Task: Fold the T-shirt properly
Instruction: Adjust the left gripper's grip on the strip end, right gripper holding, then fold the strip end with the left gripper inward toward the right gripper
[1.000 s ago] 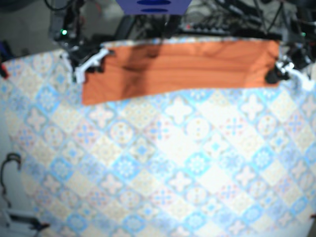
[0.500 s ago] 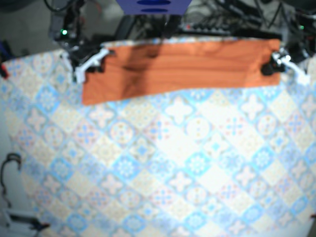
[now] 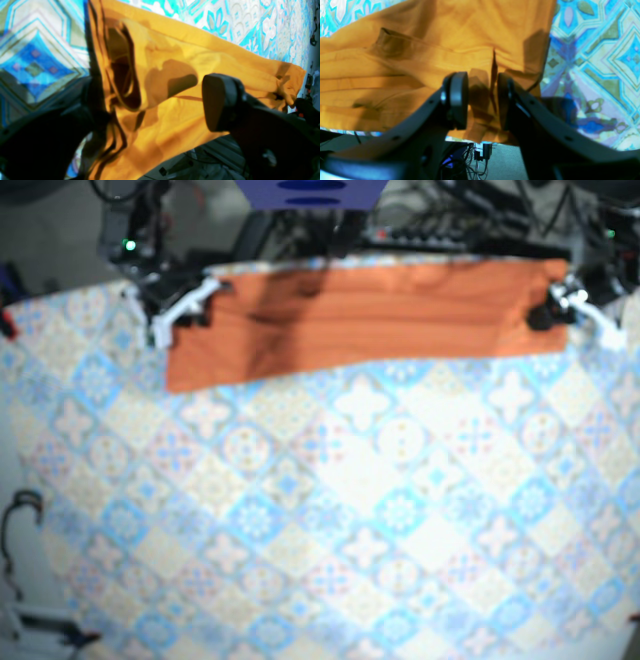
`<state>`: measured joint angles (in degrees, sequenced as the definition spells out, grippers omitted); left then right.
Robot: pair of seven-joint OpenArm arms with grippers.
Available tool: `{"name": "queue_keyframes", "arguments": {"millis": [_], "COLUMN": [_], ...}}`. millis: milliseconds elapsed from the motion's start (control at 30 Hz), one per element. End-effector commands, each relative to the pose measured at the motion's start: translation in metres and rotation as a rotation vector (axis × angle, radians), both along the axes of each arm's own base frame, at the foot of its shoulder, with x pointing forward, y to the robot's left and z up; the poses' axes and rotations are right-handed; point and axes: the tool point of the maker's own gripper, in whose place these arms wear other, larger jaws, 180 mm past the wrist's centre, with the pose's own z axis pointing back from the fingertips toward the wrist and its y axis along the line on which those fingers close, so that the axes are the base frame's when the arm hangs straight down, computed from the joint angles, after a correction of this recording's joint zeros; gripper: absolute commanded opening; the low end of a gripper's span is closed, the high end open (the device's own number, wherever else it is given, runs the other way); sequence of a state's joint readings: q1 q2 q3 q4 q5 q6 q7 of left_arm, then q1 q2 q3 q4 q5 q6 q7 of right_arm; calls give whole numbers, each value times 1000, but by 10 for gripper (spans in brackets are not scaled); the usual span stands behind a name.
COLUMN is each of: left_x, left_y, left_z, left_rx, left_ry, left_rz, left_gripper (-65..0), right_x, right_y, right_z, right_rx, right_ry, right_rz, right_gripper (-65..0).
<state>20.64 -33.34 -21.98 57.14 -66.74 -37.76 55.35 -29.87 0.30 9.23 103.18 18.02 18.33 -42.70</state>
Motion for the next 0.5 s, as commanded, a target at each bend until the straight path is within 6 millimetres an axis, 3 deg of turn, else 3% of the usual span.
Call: {"name": "queue_keyframes", "arguments": {"millis": [0, 233, 467], "left_x": [-36, -35, -32], "left_y": [-7, -6, -6], "left_z": [-17, -16, -16], "left_rx": [11, 14, 13], "left_ry": [156, 155, 148], "left_rz": [-76, -74, -73], "left_gripper": [-193, -440, -605], "right_x": [5, 5, 5], "right_y": [-1, -1, -1], "right_z": [7, 7, 7], "right_rx": [1, 1, 1], "right_ry": [-33, -33, -33], "right_rz": [0, 0, 0], "right_gripper": [-454, -454, -454]}}
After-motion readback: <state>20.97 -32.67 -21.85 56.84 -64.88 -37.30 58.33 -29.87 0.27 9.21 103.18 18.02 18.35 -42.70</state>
